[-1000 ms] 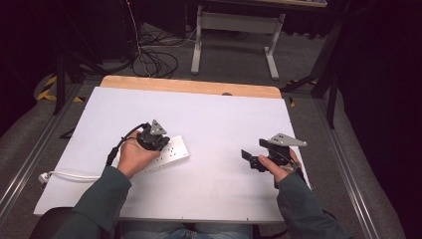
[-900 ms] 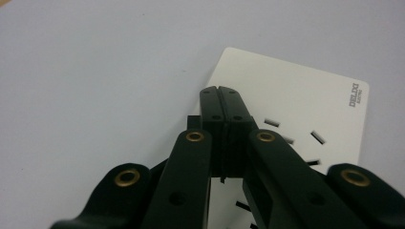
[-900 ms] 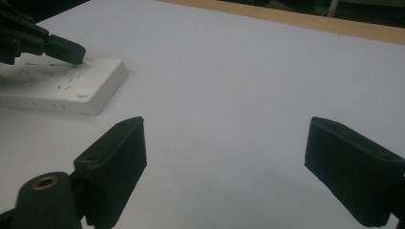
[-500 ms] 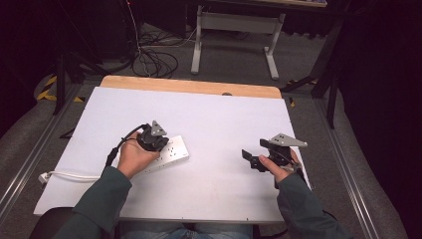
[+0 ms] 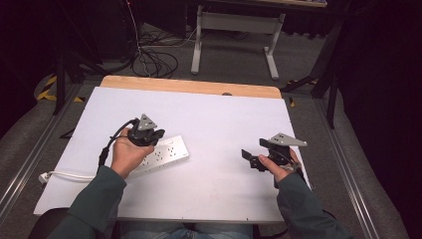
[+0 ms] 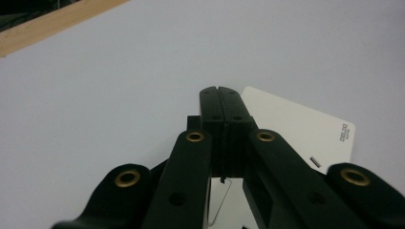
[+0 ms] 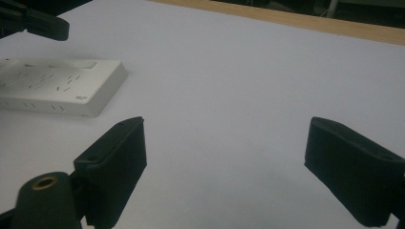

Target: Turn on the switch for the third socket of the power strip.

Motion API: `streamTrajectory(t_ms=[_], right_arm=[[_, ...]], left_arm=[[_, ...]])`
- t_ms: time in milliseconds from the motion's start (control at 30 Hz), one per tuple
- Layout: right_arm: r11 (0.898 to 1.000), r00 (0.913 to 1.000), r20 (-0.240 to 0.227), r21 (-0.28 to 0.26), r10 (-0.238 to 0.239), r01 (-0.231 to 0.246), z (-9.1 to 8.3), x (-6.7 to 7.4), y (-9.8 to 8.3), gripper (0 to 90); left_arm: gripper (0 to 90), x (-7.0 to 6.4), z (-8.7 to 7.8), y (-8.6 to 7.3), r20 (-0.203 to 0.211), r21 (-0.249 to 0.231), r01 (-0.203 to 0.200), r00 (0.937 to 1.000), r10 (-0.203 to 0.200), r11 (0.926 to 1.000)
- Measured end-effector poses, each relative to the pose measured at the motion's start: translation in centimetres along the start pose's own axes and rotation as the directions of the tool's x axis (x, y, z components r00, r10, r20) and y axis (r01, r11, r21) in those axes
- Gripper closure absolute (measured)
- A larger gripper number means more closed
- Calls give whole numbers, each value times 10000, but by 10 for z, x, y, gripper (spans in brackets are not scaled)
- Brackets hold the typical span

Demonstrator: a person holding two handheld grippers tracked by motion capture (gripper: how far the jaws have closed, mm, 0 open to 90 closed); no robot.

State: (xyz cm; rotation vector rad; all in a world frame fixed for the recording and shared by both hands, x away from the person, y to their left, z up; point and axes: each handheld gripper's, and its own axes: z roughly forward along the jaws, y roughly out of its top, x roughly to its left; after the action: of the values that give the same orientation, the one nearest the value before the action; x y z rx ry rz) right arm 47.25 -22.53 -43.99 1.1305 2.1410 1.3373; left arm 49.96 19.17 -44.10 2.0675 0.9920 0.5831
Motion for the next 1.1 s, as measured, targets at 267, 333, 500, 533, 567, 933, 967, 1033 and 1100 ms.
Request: streamTrajectory(t_ms=[267,333,500,533,567,933,967,1033,1100], right_arm=[[10000,10000,18,52,-34,34,1,1,1,146],[10000,10000,27,41,-30,29,1,1,1,145],[10000,10000,27,56,-53,53,2,1,1,146],[10000,10000,25,48,-54,54,2,1,1,146],[10000,10000,25,48,-54,54,2,1,1,146],[10000,10000,17,55,-51,50,3,1,1,146],[10000,10000,14,58,-56,56,3,1,1,146],[9999,10000,-9,72,-84,84,4,1,1,146],[9999,10000,-5,75,-87,87,4,1,1,146]], left_arm=[[900,9,-29,-3,-41,-877,383,9992,-388,9954],[900,10,-35,-4,-81,-1049,438,9990,-449,9935],[900,11,-47,-5,-77,-1355,503,9986,-519,9895],[900,11,-49,-6,-122,-1455,509,9985,-533,9880],[900,11,-51,-6,-90,-1498,504,9986,-523,9874],[899,15,-73,-13,-363,-2410,834,9948,-948,9669],[899,16,-75,-15,-405,-2488,872,9941,-1003,9646],[899,18,-81,-17,-438,-2615,951,9929,-1102,9605],[899,19,-85,-20,-513,-2700,949,9923,-1127,9582]])
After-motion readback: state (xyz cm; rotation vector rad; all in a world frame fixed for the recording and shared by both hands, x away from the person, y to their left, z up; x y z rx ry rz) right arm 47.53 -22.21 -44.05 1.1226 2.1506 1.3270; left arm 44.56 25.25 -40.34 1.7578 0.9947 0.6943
